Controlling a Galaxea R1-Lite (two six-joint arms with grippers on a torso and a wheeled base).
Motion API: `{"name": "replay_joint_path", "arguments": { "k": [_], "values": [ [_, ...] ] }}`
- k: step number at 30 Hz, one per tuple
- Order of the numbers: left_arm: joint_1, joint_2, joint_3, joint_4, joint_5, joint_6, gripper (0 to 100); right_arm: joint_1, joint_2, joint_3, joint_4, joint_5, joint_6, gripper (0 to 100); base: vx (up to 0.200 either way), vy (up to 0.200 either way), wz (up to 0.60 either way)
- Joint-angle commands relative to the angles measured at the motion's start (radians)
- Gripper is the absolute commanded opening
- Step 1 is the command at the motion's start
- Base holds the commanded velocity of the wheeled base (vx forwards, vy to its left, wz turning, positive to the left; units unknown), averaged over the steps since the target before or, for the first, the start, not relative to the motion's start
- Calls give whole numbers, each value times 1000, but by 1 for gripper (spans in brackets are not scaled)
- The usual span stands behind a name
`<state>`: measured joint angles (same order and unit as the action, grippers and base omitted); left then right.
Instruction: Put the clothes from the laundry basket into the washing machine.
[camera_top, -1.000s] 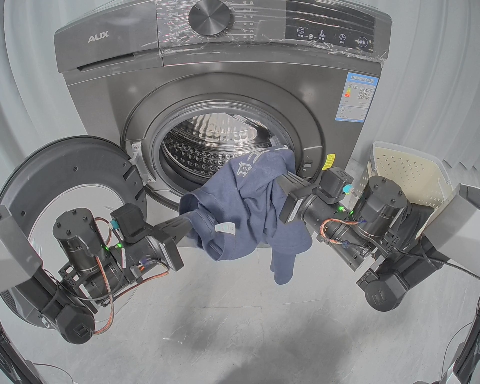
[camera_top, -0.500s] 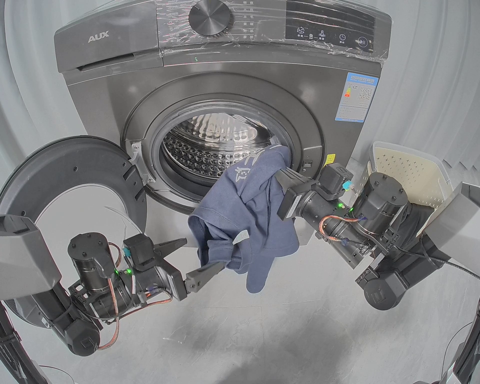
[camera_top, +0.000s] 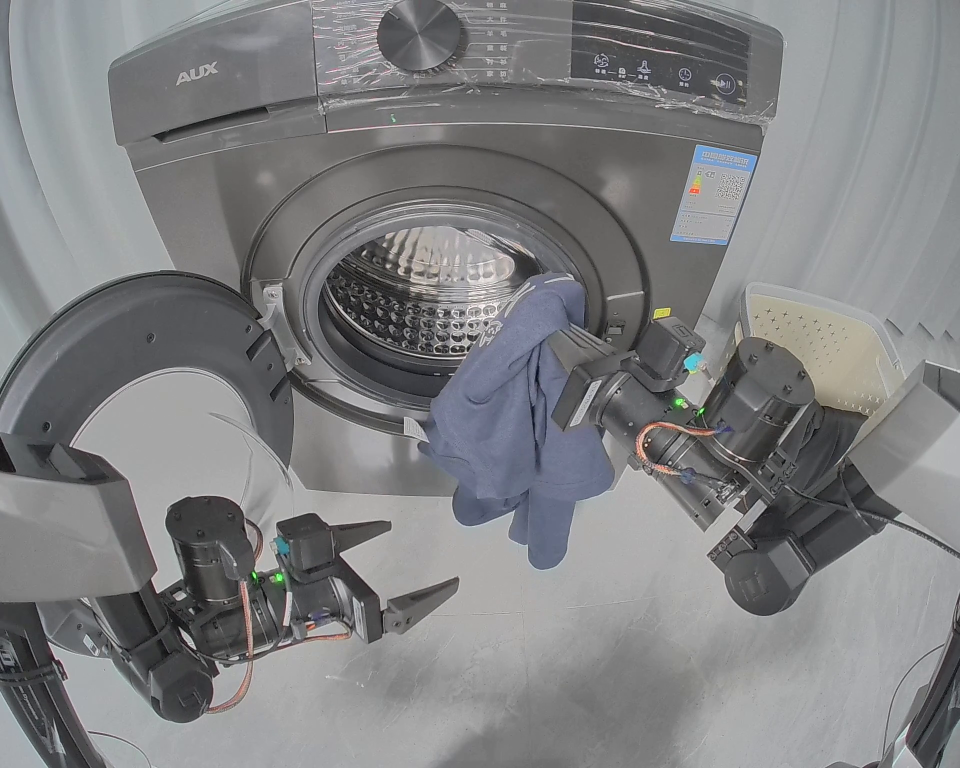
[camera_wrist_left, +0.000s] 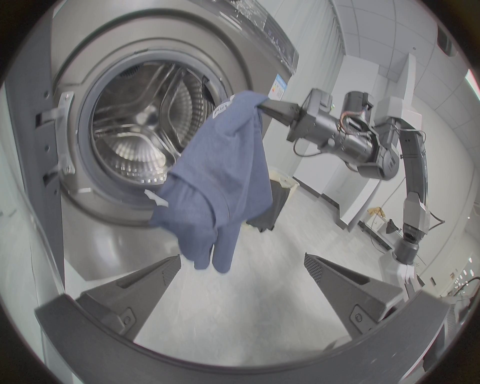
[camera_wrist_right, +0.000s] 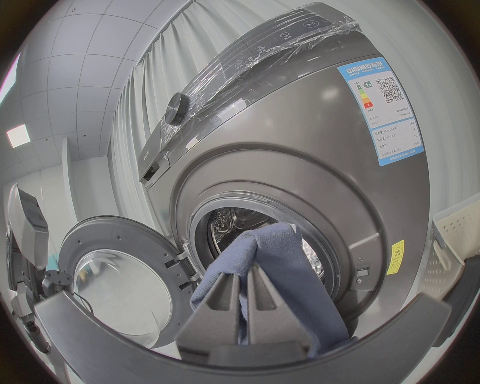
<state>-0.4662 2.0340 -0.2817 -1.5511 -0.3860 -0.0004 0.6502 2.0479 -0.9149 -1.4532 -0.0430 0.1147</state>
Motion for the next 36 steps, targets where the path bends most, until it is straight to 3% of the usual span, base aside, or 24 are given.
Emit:
{"name": "replay_joint_path", "arguments": {
  "k": [1, 14, 30, 36],
  "values": [
    [-5, -43, -99, 0, 13, -15, 100, 11, 2, 4, 2, 0, 0, 0, 0, 0, 0],
    [-32, 89, -425, 2, 62, -27, 100, 46, 3, -1, 13, -2, 0, 0, 0, 0, 0],
    [-68, 213, -590, 3, 71, -33, 100, 78, 3, 25, 13, -5, 0, 0, 0, 0, 0],
    [-89, 268, -629, 5, 76, -35, 100, 118, 2, 25, 14, -35, 8, 0, 0, 0, 0]
  ]
}}
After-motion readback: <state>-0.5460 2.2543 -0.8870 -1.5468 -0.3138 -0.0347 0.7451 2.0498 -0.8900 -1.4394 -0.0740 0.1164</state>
